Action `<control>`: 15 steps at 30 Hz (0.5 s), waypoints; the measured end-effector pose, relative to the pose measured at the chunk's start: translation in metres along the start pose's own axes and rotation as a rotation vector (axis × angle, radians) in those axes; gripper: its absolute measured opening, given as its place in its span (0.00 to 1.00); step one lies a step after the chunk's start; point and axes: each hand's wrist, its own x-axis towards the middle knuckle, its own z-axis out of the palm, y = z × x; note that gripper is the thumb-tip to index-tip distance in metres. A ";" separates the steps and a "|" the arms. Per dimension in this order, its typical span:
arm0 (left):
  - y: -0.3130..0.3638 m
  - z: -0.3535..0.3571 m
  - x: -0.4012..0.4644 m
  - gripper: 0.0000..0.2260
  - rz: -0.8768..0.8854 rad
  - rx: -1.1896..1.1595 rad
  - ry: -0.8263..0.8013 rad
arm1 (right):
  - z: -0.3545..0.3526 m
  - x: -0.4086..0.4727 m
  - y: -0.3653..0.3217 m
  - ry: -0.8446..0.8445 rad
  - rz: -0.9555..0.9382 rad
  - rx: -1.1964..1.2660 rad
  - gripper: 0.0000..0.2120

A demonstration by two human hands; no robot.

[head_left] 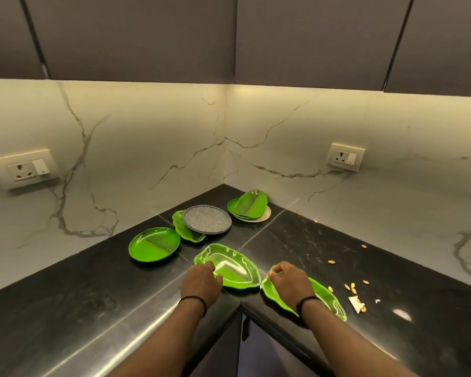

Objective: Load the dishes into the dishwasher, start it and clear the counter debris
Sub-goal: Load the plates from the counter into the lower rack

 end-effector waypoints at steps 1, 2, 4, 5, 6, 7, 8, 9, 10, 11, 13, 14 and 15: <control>0.003 0.002 0.017 0.16 0.010 -0.001 -0.009 | -0.001 0.011 0.000 0.010 0.019 0.003 0.09; 0.007 0.003 0.032 0.15 0.017 -0.007 -0.026 | -0.003 0.022 -0.001 0.015 0.043 -0.001 0.08; 0.016 0.005 0.061 0.13 0.031 -0.057 -0.048 | -0.010 0.046 -0.005 0.036 0.085 -0.014 0.09; 0.019 0.006 0.078 0.12 0.035 -0.089 -0.042 | -0.013 0.061 -0.008 0.063 0.097 0.005 0.10; 0.021 0.009 0.096 0.12 0.036 -0.108 -0.045 | -0.011 0.079 -0.010 0.078 0.108 0.034 0.11; 0.021 0.010 0.106 0.12 0.033 -0.119 -0.039 | -0.009 0.090 -0.011 0.078 0.107 0.054 0.12; 0.019 0.010 0.114 0.12 0.023 -0.129 -0.035 | -0.007 0.099 -0.014 0.065 0.111 0.062 0.12; 0.018 0.013 0.125 0.12 0.016 -0.139 -0.038 | -0.002 0.113 -0.012 0.044 0.131 0.068 0.13; 0.018 0.016 0.135 0.11 0.010 -0.156 -0.045 | 0.003 0.127 -0.011 0.028 0.140 0.091 0.13; 0.018 0.019 0.145 0.12 0.006 -0.174 -0.047 | 0.007 0.139 -0.009 0.026 0.157 0.134 0.14; 0.021 0.028 0.167 0.13 -0.005 -0.192 -0.039 | 0.011 0.168 -0.008 0.049 0.211 0.257 0.15; 0.023 0.031 0.175 0.14 -0.005 -0.190 -0.034 | 0.010 0.180 -0.010 0.061 0.234 0.326 0.15; 0.026 0.038 0.187 0.14 -0.015 -0.195 -0.029 | 0.010 0.197 -0.009 0.061 0.261 0.399 0.14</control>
